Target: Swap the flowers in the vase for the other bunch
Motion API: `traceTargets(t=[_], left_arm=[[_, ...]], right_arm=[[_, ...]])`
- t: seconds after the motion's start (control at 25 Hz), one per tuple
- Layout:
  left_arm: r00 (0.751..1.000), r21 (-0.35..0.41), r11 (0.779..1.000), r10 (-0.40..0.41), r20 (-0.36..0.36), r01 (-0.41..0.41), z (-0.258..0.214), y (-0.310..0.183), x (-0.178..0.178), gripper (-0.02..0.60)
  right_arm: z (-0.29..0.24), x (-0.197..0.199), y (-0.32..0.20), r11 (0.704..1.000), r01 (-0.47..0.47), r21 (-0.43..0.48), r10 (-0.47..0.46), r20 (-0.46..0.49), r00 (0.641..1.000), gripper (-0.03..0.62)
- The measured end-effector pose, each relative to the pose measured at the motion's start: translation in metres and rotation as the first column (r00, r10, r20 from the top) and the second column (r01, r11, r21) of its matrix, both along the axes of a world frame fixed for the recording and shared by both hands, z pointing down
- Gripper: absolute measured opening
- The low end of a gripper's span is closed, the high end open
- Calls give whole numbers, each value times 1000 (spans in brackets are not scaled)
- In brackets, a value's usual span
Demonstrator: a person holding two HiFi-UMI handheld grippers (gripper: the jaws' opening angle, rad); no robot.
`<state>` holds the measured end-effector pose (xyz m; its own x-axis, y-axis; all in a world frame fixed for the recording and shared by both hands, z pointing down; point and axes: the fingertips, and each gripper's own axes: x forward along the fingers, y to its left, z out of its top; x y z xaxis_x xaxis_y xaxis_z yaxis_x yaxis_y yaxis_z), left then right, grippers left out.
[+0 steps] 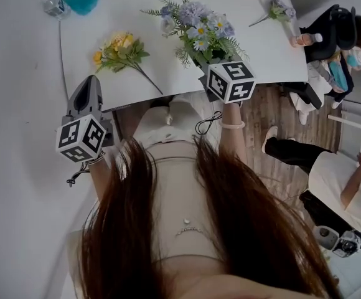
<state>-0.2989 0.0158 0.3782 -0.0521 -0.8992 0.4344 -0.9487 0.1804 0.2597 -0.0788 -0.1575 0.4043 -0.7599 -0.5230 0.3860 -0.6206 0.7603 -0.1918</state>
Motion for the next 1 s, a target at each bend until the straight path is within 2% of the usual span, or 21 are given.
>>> traceTargets(t=[0.48,1.0], left_arm=[[997,-26,997,71,-29,-72,12,-11,-2,3],[997,-52,996,73,-21,-74,13,-12,10,3]], right_arm=[[13,2,-2,998,-65,-6,64,-39,997,313],[39,5,1,996,-62,-67,58,-55,997,336]])
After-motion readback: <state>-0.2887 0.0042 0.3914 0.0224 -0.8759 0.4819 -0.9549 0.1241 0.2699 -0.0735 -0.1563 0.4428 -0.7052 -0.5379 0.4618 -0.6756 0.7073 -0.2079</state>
